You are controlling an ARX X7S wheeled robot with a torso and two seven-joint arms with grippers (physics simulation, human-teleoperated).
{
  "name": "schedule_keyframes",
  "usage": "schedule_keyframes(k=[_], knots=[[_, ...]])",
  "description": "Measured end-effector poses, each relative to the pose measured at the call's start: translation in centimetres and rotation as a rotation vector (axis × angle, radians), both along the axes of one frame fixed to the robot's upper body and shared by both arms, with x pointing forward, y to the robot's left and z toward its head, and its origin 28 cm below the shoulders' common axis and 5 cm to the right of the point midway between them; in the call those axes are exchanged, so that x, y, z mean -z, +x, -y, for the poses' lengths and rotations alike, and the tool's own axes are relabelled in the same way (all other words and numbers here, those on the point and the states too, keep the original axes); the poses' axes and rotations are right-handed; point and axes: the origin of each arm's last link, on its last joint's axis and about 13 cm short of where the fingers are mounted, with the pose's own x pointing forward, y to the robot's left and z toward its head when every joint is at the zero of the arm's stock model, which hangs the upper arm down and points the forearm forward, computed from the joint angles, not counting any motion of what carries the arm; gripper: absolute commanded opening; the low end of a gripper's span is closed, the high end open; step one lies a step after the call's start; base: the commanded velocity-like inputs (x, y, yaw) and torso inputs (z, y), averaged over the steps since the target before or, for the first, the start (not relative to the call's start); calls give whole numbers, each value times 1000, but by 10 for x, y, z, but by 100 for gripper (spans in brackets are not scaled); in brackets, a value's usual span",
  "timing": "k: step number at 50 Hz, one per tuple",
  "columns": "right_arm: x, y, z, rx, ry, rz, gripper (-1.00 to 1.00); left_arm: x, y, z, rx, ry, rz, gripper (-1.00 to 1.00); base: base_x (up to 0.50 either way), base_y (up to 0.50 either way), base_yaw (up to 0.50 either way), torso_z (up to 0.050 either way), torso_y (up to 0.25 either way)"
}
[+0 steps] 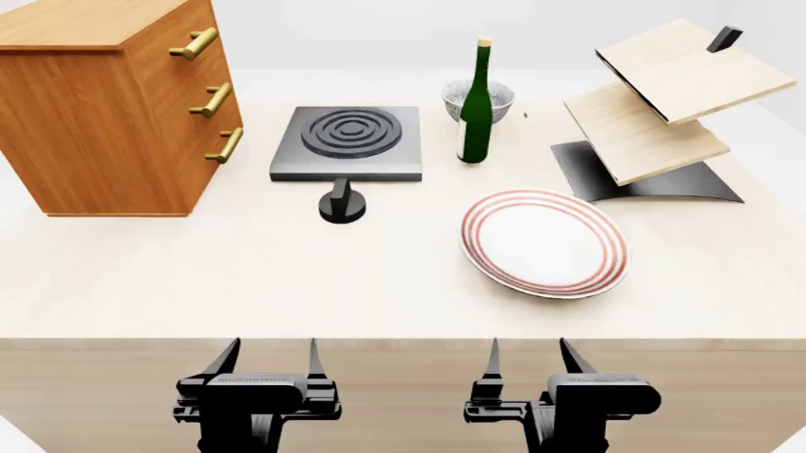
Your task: Turn on the stove.
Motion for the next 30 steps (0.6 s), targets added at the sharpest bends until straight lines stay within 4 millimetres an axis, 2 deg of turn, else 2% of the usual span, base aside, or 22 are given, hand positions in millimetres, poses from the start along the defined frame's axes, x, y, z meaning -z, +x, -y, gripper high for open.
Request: schedule_keyframes(k=[20, 25, 30], knots=[[0, 3, 0, 3, -2, -59, 100, -1, 4, -2, -1, 6, -70, 100, 0, 0, 0, 0, 0], [-16, 6, 2, 15, 15, -84, 100, -24, 9, -6, 11, -15, -99, 100, 0, 0, 0, 0, 0], [-52, 8, 7, 28, 43, -78, 100, -62, 11, -9, 30, -59, -114, 100, 0, 0, 0, 0, 0]])
